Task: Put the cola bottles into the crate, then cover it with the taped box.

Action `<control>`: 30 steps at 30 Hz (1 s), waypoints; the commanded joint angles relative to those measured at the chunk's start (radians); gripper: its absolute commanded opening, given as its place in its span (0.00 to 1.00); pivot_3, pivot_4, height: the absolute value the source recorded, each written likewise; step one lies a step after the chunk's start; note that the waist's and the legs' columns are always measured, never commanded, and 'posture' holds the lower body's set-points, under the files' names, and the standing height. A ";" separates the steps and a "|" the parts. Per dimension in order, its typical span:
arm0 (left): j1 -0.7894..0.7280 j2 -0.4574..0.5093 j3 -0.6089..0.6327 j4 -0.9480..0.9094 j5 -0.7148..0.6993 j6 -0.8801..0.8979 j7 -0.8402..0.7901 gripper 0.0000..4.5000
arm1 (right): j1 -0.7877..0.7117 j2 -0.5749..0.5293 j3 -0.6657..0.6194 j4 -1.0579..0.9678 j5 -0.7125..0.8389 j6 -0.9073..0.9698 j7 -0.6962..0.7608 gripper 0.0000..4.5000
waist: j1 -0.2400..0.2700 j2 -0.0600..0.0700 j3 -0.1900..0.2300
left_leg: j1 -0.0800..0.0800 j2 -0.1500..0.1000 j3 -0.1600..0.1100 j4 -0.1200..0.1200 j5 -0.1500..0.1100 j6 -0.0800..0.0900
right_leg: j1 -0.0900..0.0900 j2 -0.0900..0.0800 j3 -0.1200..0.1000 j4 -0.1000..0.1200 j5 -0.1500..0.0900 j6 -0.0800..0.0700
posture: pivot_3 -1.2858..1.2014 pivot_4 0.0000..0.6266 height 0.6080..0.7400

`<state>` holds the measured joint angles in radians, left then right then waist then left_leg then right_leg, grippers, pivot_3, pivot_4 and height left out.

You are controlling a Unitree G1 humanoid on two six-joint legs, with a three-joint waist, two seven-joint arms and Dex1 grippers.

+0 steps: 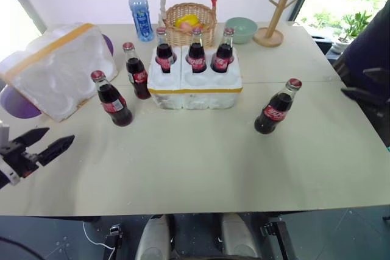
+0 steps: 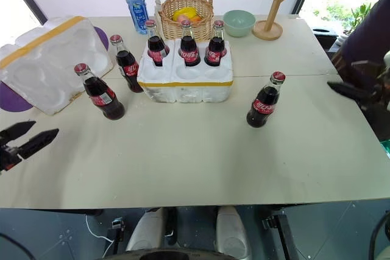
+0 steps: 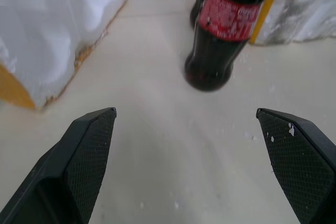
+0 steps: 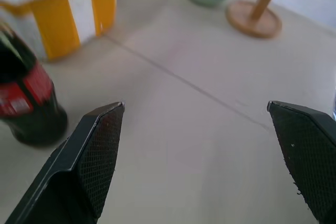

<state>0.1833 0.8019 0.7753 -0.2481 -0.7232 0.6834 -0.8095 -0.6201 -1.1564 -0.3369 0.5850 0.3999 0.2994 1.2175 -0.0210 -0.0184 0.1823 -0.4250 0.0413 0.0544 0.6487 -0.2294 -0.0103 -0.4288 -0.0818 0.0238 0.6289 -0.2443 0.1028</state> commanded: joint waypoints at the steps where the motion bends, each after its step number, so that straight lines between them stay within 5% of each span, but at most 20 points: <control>1: -0.053 -0.008 -0.045 0.001 0.007 -0.035 0.020 1.00 | -0.110 -0.073 0.008 -0.117 0.082 0.131 0.098 1.00 | 0.001 0.001 0.000 | 0.000 0.000 0.000 0.000 0.000 0.000 | 0.000 0.000 0.000 0.000 0.000 0.000 | 0.52 0.24 1.00; 13: -0.386 -0.023 -0.322 0.252 0.139 -0.181 -0.001 1.00 | -0.361 -0.070 0.127 -0.533 0.361 0.606 0.225 1.00 | 0.006 0.001 0.001 | -0.001 0.001 -0.001 -0.001 0.000 0.000 | -0.001 0.001 -0.001 0.000 0.000 -0.001 | 0.52 0.24 1.00; 30: -0.668 -0.120 -0.597 0.559 0.324 -0.378 -0.103 1.00 | -0.294 0.000 0.110 -0.707 0.446 0.671 0.089 1.00 | 0.008 0.000 0.001 | -0.002 0.000 0.000 0.000 0.000 0.000 | -0.001 0.001 -0.001 0.001 0.001 0.001 | 0.52 0.24 1.00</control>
<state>-0.4679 0.6787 0.1914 0.3035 -0.4235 0.3441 -0.9014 -0.9024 -1.1531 -0.1938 -0.0971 0.8230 0.9745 1.3131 -0.0125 -0.0181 0.1829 -0.4271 0.0408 0.0544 0.6487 -0.2293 -0.0101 -0.4302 -0.0805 0.0231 0.6298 -0.2428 0.1040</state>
